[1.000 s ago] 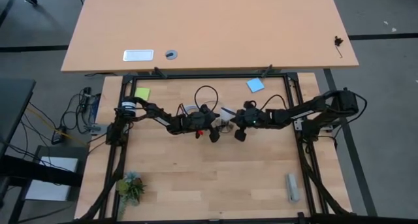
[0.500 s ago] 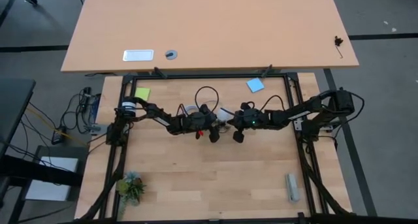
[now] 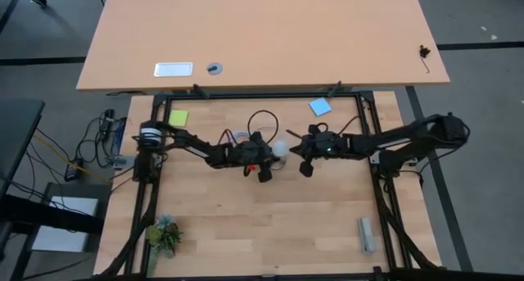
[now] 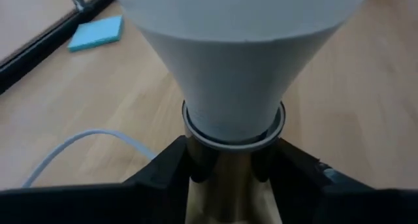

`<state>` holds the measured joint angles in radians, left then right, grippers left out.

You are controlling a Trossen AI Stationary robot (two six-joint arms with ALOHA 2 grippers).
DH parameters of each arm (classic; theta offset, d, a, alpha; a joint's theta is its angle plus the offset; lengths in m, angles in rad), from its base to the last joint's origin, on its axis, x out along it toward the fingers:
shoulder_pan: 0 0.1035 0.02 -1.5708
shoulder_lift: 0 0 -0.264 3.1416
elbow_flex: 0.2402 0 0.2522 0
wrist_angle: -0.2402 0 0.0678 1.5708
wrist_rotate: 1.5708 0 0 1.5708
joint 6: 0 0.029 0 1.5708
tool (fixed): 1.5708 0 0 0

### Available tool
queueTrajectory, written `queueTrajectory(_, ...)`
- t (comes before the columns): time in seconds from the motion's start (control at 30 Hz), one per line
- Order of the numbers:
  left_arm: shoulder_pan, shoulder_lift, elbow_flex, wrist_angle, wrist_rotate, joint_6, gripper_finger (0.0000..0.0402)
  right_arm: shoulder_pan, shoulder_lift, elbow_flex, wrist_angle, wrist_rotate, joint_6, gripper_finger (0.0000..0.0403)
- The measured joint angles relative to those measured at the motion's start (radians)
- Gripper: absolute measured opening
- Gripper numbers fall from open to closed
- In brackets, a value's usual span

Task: Screw lightbulb
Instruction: Remove the light bulb from the lamp

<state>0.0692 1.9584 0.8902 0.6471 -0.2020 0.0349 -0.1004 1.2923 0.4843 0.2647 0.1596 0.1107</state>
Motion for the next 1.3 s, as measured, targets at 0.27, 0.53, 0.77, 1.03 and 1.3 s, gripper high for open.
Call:
queueTrajectory(0.27, 0.0, -0.194, -0.001, -0.297, -0.003, 0.122, 0.0162, 0.0, -0.19, 0.061, -0.206, -0.006, 0.07, 0.0043)
queueTrajectory(0.53, 0.001, -0.252, 0.085, -0.611, -0.048, 0.211, 0.0162, 0.028, -0.178, 0.298, -0.477, -0.075, -0.007, 0.016)
queueTrajectory(0.77, 0.001, -0.243, 0.182, -0.753, -0.119, 0.224, 0.0162, 0.055, -0.033, 0.52, -0.645, -0.076, -0.038, 0.0266)
queueTrajectory(1.03, 0.001, -0.244, 0.226, -0.823, -0.145, 0.218, 0.0162, 0.056, 0.145, 0.711, -0.814, -0.074, -0.027, 0.0328)
queueTrajectory(1.3, -0.003, -0.245, 0.228, -0.836, -0.145, 0.187, 0.0162, 0.046, 0.219, 0.804, -0.864, -0.023, -0.024, 0.0341)
